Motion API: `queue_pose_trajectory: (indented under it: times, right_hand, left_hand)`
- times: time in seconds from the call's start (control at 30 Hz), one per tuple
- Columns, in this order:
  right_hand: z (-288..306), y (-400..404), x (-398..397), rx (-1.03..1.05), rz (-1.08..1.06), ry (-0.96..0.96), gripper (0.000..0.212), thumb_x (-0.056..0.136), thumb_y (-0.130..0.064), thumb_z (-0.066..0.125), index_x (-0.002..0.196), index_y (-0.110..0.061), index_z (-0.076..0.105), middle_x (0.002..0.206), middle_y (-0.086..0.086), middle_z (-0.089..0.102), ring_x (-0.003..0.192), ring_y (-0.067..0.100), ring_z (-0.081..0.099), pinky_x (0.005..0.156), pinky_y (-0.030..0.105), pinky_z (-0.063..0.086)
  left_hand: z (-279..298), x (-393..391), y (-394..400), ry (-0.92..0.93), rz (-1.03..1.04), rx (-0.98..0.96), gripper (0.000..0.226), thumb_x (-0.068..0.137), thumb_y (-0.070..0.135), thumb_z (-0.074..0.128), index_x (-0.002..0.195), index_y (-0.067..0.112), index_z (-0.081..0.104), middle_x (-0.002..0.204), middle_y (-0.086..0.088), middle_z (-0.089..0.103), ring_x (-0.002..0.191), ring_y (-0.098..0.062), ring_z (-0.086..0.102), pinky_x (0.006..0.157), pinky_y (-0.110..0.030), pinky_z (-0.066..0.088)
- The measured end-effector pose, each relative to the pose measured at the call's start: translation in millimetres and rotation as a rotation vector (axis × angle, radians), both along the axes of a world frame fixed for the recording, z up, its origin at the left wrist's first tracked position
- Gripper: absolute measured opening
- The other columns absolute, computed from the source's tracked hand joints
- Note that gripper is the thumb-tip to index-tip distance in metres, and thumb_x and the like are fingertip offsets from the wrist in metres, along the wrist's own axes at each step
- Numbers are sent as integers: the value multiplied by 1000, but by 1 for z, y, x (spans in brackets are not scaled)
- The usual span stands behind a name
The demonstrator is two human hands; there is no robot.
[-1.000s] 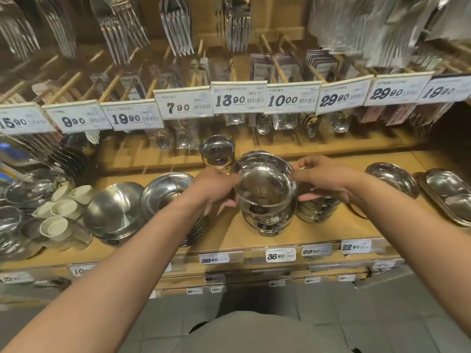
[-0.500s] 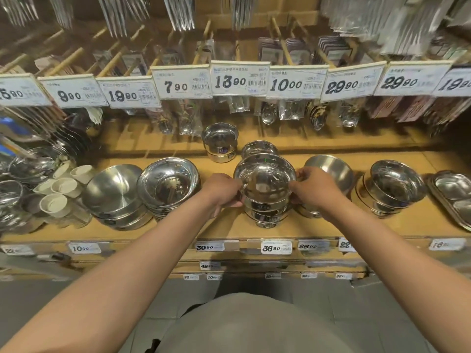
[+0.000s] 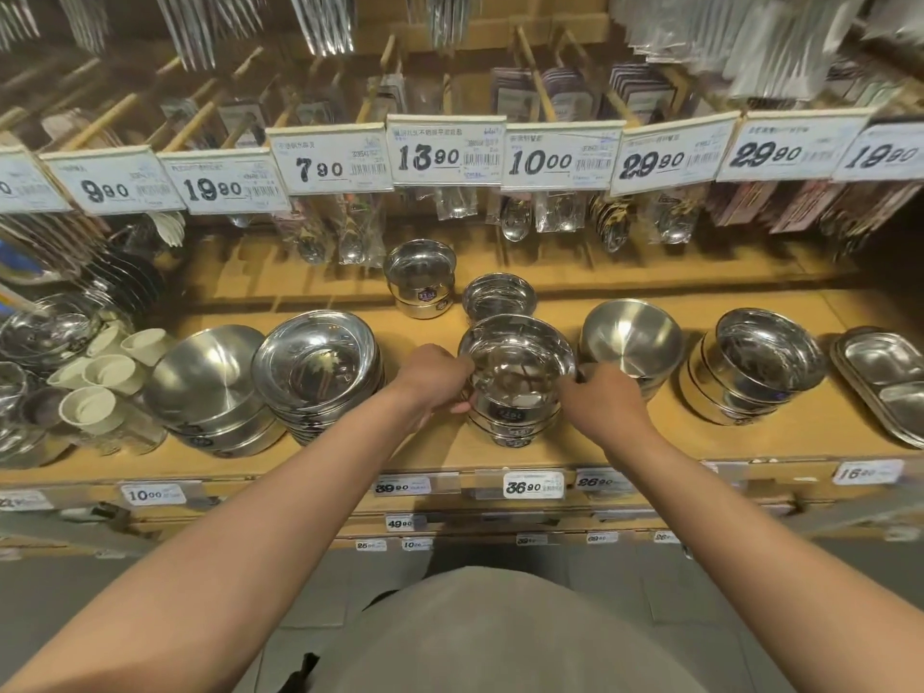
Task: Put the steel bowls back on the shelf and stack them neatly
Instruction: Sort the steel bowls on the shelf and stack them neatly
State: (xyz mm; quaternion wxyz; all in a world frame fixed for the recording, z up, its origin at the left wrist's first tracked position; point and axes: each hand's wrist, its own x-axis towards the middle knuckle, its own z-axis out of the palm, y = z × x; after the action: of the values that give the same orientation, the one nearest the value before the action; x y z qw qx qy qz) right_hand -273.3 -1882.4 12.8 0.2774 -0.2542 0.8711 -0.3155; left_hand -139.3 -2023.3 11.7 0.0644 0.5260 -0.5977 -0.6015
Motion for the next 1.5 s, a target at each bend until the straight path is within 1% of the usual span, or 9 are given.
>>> queue_pose_trajectory:
  times: [0.07,0.13,0.33,0.5,0.77,1.1,1.17,1.3,1.5]
  right_hand:
    - [-3,0,3,-27,-36,-117,26,97,-27,55,77,-12,63,79,7,64,81,30,63,71,40,54]
    - [-7,0,6,-58,-46,-190,23,98,-28,52,87,-12,66,86,8,65,88,32,63,88,50,57]
    - [-14,-6,13,-80,-12,-210,27,95,-28,52,96,-8,70,95,13,73,95,36,69,89,54,58]
    - [-16,-18,20,-72,51,-211,31,94,-27,53,100,-2,70,98,16,72,95,36,70,89,56,57]
    - [-11,-32,7,-47,107,-94,23,89,-19,61,90,2,72,92,19,74,90,38,72,86,54,59]
    - [-18,-34,-1,-80,140,-51,19,88,-14,64,99,-5,76,91,16,76,90,38,71,88,53,58]
    - [-19,-34,-2,-83,125,-81,19,89,-18,65,102,-9,75,95,13,75,94,36,71,89,52,58]
    - [-17,-37,-4,-63,104,-186,30,94,-39,63,113,-18,70,112,6,72,106,27,66,95,50,56]
    - [-17,-36,-3,-141,7,-406,33,100,-43,51,100,-16,71,109,6,70,95,21,68,59,28,56]
  left_hand:
    - [-2,2,0,8,-5,-4,23,101,23,56,100,1,62,82,-15,73,77,-27,69,92,-50,59]
    - [-3,4,0,10,-2,-13,28,101,25,57,112,-1,60,86,-14,71,79,-26,68,91,-51,59]
    - [-5,16,0,19,1,-35,24,102,22,54,109,-1,59,94,-18,65,83,-27,64,90,-51,58]
    - [-7,27,-5,-86,31,-129,28,100,24,51,112,1,60,114,-20,69,105,-36,70,90,-53,59]
    - [-10,31,-3,-139,84,-238,21,91,19,64,89,-1,71,91,-18,73,88,-34,73,81,-48,62]
    - [-11,33,6,-160,82,-245,19,89,18,64,89,-1,68,94,-18,72,88,-34,73,82,-48,62]
    - [-9,32,5,-167,56,-218,22,88,23,63,96,2,65,101,-16,70,94,-33,71,85,-48,61]
    - [-8,30,0,-137,50,-106,56,95,46,52,136,7,54,134,-15,60,123,-34,58,104,-50,51]
    - [-18,26,-6,-18,105,-23,53,108,42,30,112,4,66,118,-24,68,114,-39,64,102,-55,52]
